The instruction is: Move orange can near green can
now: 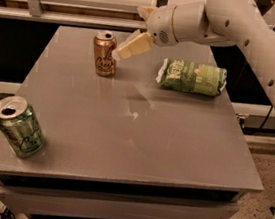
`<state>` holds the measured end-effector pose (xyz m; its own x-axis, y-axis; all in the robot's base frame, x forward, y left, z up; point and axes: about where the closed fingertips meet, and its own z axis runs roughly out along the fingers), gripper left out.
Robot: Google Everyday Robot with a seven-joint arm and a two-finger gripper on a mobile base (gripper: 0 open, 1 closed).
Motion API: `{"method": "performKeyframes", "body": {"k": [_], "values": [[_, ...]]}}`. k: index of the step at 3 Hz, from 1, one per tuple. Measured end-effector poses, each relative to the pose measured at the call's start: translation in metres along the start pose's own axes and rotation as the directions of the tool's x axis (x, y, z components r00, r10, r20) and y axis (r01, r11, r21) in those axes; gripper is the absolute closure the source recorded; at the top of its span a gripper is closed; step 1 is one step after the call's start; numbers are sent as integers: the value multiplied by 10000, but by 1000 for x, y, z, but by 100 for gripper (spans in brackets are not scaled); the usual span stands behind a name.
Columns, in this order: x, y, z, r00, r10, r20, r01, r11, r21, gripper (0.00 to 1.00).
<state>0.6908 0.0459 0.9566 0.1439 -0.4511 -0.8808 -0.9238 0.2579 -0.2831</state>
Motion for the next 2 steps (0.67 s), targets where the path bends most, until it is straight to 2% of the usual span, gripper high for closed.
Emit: {"method": "performKeyframes", "body": {"k": [2], "values": [[12, 9, 64, 9990, 116, 430, -79, 9964, -848, 0]]}}
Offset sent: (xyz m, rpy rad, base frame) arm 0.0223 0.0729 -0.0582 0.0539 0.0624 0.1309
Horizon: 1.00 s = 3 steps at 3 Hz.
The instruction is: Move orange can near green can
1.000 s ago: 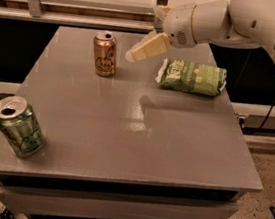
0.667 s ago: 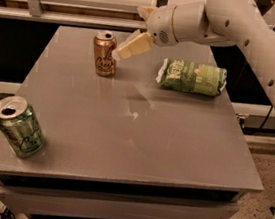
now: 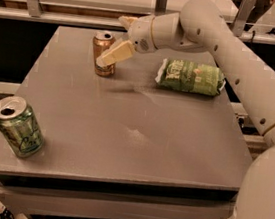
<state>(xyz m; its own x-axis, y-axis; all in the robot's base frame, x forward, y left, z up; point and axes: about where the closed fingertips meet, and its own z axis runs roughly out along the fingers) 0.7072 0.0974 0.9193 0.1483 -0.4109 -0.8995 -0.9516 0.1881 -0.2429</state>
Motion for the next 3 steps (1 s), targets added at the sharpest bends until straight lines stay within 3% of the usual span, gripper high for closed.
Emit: {"method": "performKeyframes", "body": {"k": [1, 3], "values": [[1, 8, 16, 9988, 97, 487, -72, 9986, -520, 0], [-2, 18, 27, 9942, 147, 1064, -17, 9926, -1212, 40]]}}
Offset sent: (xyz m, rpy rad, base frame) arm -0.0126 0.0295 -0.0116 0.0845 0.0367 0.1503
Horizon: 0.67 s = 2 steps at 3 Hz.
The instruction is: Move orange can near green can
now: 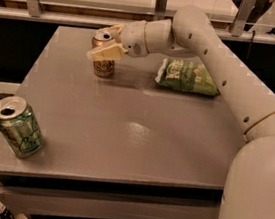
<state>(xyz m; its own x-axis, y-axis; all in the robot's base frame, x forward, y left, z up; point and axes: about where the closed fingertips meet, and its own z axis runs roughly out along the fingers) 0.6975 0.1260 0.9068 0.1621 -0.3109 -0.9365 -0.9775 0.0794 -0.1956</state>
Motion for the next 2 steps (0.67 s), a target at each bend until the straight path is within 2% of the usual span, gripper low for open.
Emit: {"method": "performKeyframes", "body": {"k": [1, 2], "values": [[3, -2, -3, 9998, 56, 169, -52, 9997, -235, 62], [-2, -2, -21, 9982, 11, 591, 21, 9985, -552, 86]]}}
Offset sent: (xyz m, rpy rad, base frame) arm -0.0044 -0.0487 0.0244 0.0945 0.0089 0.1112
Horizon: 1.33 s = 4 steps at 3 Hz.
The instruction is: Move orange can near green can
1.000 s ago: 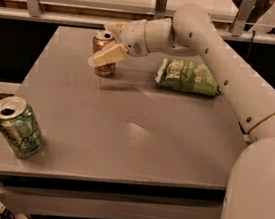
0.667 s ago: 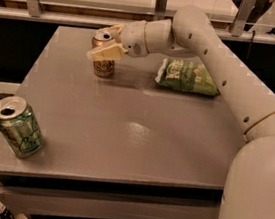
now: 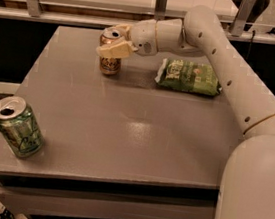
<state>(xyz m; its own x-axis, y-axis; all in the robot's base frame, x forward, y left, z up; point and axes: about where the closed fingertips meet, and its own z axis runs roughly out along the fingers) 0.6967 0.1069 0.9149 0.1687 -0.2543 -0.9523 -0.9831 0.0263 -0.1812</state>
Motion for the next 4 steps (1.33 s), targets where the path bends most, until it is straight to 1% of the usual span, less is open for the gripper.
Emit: {"method": "performKeyframes", "body": {"k": [1, 2, 3, 4], "values": [[-19, 22, -12, 9976, -682, -135, 675, 9965, -499, 100], [-19, 22, -12, 9976, -682, -133, 675, 9965, -503, 100], [-20, 39, 2, 9963, -630, 582, 704, 9883, -1350, 100], [-30, 83, 7, 9908, -825, 1070, 1070, 9629, -2478, 100]]}}
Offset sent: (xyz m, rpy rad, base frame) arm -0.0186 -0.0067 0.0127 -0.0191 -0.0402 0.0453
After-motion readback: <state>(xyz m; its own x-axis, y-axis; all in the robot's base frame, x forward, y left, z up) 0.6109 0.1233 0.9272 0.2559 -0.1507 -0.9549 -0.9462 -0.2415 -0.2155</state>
